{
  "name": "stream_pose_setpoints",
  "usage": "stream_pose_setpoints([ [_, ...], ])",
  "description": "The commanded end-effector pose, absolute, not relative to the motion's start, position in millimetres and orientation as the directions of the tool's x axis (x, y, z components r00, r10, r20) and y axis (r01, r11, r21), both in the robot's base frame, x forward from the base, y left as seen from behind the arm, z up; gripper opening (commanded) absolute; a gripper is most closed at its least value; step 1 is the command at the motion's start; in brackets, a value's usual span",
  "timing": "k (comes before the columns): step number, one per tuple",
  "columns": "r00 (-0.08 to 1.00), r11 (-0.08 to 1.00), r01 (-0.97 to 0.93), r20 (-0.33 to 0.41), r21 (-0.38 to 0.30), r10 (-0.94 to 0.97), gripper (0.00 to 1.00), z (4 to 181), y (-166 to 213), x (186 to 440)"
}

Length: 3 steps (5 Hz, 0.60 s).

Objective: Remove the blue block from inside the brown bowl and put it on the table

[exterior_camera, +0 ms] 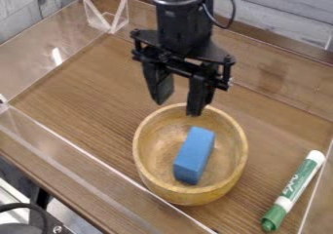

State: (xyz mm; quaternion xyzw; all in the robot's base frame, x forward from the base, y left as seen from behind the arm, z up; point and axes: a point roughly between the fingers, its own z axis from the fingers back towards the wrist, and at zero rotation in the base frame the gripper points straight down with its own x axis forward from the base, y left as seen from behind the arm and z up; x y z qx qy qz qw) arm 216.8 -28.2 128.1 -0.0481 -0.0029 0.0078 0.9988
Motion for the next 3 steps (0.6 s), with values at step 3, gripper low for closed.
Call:
stream_pose_setpoints([
  [3, 0.999, 0.995, -0.006, 0.036, -0.101, 0.010, 1.00, 118.3, -34.8, 219.4],
])
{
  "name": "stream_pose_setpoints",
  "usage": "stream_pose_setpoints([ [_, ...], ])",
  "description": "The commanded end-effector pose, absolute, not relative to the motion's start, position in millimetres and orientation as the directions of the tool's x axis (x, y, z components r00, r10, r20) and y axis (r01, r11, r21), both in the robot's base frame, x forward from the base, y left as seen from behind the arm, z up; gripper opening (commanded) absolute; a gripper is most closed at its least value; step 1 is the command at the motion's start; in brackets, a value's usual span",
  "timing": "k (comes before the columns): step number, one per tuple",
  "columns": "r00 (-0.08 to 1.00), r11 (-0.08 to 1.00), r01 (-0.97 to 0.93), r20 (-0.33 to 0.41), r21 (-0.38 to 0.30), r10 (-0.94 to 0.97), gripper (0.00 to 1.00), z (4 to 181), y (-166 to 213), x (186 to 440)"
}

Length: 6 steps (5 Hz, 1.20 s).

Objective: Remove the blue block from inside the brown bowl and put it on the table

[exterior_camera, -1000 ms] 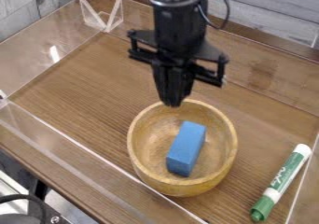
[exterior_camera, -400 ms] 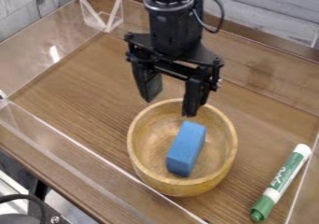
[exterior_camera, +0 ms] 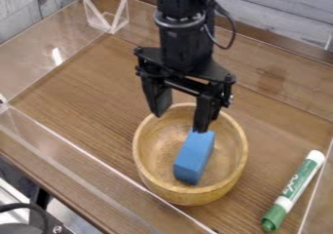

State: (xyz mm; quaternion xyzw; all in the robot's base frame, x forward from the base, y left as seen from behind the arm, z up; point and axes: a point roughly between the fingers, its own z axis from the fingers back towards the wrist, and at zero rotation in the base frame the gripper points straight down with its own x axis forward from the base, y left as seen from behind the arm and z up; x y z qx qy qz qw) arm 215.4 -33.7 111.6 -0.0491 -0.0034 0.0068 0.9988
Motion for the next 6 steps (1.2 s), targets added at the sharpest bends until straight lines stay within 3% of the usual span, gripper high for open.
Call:
stream_pose_setpoints([
  [1, 0.999, 0.995, -0.003, 0.036, -0.102, 0.006, 1.00, 112.0, -37.5, 219.4],
  [6, 1.000, 0.995, -0.004, 0.013, -0.098, 0.005, 1.00, 80.1, -48.5, 213.6],
])
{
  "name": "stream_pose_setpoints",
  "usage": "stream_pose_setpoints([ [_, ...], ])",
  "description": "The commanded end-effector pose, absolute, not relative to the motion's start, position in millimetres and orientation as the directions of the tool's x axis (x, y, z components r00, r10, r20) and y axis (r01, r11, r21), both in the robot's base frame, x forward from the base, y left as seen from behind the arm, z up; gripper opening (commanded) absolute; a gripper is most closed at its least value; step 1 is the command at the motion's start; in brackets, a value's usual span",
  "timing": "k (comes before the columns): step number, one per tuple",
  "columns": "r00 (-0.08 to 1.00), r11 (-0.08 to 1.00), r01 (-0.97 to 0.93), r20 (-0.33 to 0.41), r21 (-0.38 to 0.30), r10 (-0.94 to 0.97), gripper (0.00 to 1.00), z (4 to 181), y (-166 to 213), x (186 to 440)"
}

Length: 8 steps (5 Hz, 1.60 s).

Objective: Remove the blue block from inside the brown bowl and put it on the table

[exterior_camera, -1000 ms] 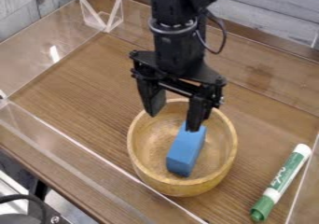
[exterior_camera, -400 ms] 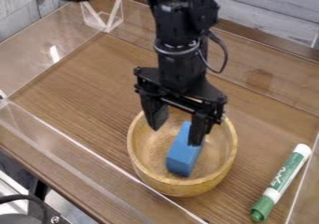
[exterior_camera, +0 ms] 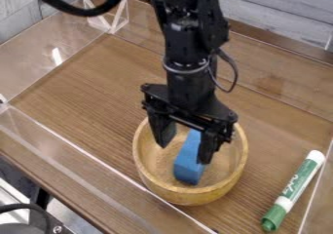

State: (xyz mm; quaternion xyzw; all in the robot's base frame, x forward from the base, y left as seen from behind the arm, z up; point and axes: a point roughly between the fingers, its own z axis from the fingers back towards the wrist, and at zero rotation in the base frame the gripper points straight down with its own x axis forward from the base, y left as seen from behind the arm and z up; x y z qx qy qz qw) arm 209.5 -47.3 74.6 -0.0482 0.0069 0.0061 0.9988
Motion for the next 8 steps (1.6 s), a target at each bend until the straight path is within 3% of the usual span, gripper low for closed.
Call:
stream_pose_setpoints([
  [1, 1.000, 0.996, -0.004, 0.006, -0.093, 0.004, 1.00, 73.5, -50.2, 212.3],
  [4, 1.000, 0.997, -0.009, -0.005, -0.070, 0.008, 1.00, 56.8, -52.4, 211.0],
  [8, 1.000, 0.998, -0.012, 0.001, -0.069, 0.012, 1.00, 50.0, -53.0, 210.3],
])
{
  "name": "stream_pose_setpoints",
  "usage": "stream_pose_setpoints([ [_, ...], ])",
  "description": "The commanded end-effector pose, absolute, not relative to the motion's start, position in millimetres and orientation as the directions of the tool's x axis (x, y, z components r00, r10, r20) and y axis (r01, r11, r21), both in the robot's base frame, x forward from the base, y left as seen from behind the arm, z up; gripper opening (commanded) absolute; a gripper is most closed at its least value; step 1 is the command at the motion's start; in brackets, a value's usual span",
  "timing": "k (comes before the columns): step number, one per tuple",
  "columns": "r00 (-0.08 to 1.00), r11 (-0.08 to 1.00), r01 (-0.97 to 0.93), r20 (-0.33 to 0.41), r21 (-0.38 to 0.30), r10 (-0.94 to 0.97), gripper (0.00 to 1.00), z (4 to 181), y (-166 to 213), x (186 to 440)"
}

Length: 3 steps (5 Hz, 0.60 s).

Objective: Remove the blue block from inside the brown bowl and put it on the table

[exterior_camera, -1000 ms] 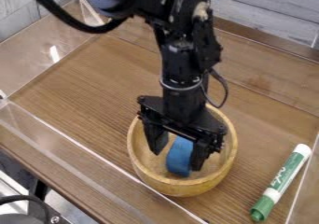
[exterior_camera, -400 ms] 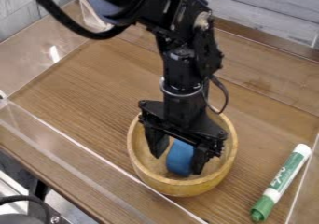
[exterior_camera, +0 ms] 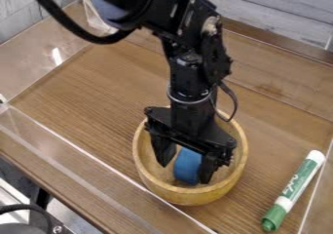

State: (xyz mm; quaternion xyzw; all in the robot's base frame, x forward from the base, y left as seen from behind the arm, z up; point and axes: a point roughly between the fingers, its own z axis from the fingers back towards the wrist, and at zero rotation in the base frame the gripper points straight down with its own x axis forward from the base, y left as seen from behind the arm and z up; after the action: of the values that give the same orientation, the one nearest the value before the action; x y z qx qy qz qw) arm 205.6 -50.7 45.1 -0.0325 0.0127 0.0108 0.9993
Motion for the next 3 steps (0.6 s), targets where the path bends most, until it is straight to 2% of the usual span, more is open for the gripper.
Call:
stream_pose_setpoints([
  [1, 1.000, 0.998, -0.013, 0.003, -0.067, 0.013, 1.00, 48.2, -53.0, 210.3],
  [2, 1.000, 0.998, -0.013, 0.005, -0.066, 0.014, 0.00, 46.5, -52.9, 210.2],
  [3, 1.000, 0.998, -0.019, 0.002, -0.052, 0.019, 0.00, 49.3, -51.9, 211.1],
])
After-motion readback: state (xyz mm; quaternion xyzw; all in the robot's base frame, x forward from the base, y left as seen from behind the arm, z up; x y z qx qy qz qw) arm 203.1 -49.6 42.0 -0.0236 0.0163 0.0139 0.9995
